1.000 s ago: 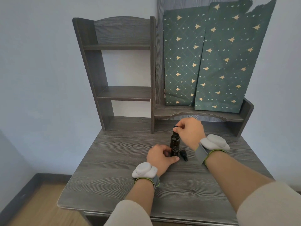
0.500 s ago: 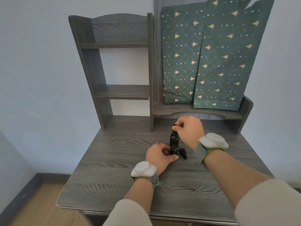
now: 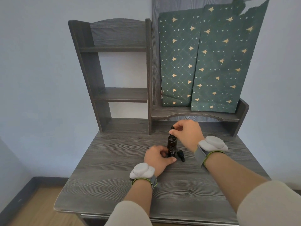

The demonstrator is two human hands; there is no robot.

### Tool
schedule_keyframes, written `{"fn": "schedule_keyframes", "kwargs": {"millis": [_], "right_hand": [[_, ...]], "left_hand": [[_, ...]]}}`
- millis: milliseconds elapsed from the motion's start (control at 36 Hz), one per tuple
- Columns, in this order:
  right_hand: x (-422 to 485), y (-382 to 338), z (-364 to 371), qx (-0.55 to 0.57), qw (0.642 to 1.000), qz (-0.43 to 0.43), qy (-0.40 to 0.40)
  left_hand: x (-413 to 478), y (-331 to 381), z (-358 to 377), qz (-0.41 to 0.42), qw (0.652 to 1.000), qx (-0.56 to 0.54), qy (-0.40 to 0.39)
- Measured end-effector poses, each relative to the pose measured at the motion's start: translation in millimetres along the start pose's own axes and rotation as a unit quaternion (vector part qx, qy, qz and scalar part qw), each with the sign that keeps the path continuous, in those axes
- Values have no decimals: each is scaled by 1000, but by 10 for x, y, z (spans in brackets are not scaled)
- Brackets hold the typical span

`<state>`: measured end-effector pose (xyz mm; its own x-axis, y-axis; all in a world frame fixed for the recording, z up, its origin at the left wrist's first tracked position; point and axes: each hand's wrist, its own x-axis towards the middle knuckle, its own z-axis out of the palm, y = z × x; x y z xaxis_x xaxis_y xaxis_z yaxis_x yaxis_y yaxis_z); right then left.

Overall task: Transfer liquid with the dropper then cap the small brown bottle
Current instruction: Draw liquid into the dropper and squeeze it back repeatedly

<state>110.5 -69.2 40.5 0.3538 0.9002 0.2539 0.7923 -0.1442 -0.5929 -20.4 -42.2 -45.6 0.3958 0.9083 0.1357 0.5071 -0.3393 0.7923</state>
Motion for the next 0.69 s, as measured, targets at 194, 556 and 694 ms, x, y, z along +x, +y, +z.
{"fn": "schedule_keyframes", "kwargs": {"millis": [194, 556, 694], "right_hand": [[28, 0, -39, -1, 1000, -1, -6], [104, -6, -163, 21, 999, -2, 27], [111, -33, -239, 24, 999, -9, 33]], "left_hand": [[3, -2, 3, -3, 1000, 4, -3], [11, -24, -28, 9, 1000, 2, -15], [12, -22, -28, 9, 1000, 6, -16]]}}
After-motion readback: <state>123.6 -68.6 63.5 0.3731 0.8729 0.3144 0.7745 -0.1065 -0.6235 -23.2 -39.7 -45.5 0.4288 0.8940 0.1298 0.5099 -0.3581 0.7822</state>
